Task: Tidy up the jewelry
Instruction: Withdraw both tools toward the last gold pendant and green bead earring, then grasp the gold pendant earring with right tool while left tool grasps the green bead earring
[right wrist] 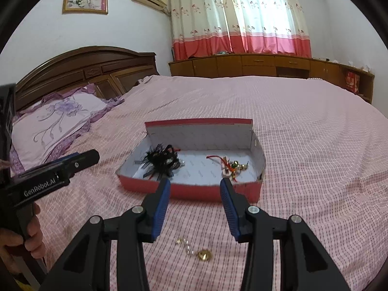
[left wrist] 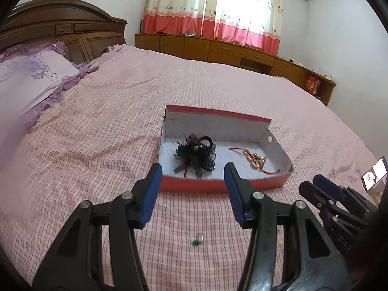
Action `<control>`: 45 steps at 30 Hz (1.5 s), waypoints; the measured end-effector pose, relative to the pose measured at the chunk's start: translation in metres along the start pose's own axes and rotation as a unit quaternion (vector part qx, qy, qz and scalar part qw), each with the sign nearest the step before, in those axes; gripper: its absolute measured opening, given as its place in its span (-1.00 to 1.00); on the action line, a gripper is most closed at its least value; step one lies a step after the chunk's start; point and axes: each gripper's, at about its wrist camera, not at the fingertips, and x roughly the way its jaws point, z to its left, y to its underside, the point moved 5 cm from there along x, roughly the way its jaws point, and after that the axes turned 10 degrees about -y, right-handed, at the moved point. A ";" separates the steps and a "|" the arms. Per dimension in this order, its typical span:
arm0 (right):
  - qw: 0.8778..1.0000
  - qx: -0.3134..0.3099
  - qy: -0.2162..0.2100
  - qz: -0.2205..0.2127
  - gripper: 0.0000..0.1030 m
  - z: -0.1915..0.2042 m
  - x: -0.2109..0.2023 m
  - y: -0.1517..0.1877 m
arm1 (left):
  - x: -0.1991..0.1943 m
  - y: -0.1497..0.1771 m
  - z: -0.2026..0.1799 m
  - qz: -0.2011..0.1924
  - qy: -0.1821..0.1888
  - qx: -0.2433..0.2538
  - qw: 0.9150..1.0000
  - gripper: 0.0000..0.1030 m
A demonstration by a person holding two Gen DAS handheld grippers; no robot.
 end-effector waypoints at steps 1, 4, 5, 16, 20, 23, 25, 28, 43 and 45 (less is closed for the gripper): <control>1.000 -0.001 -0.001 0.002 -0.11 0.001 -0.001 0.003 | -0.001 0.003 0.000 0.005 0.001 0.004 1.000 -0.13; 1.000 0.001 -0.004 0.009 -0.11 0.003 -0.002 0.012 | -0.001 0.015 -0.002 0.024 0.001 0.017 1.000 -0.13; 1.000 0.003 -0.005 0.012 -0.11 0.003 -0.003 0.015 | 0.001 0.019 -0.003 0.034 -0.001 0.023 0.999 -0.13; 0.998 0.020 -0.004 0.059 -0.11 -0.002 0.013 0.051 | 0.030 0.062 -0.003 0.125 -0.005 0.039 0.991 -0.13; 0.996 0.030 -0.005 0.083 -0.11 -0.005 0.023 0.063 | 0.039 0.073 -0.004 0.150 -0.001 0.036 0.988 -0.14; 0.995 0.038 -0.002 0.097 -0.11 -0.009 0.030 0.070 | 0.043 0.080 -0.006 0.158 -0.002 0.044 0.987 -0.14; 0.993 0.044 0.001 0.107 -0.11 -0.012 0.035 0.074 | 0.045 0.084 -0.010 0.162 -0.001 0.051 0.986 -0.14; 0.992 0.050 0.004 0.120 -0.11 -0.015 0.040 0.081 | 0.049 0.090 -0.015 0.165 0.004 0.064 0.984 -0.15; 0.988 0.057 0.001 0.145 -0.48 -0.023 0.055 0.095 | 0.064 0.104 -0.017 0.173 0.021 0.079 0.981 -0.81; 0.988 0.059 -0.001 0.143 -0.65 -0.025 0.055 0.096 | 0.064 0.104 -0.018 0.174 0.024 0.079 0.981 -0.88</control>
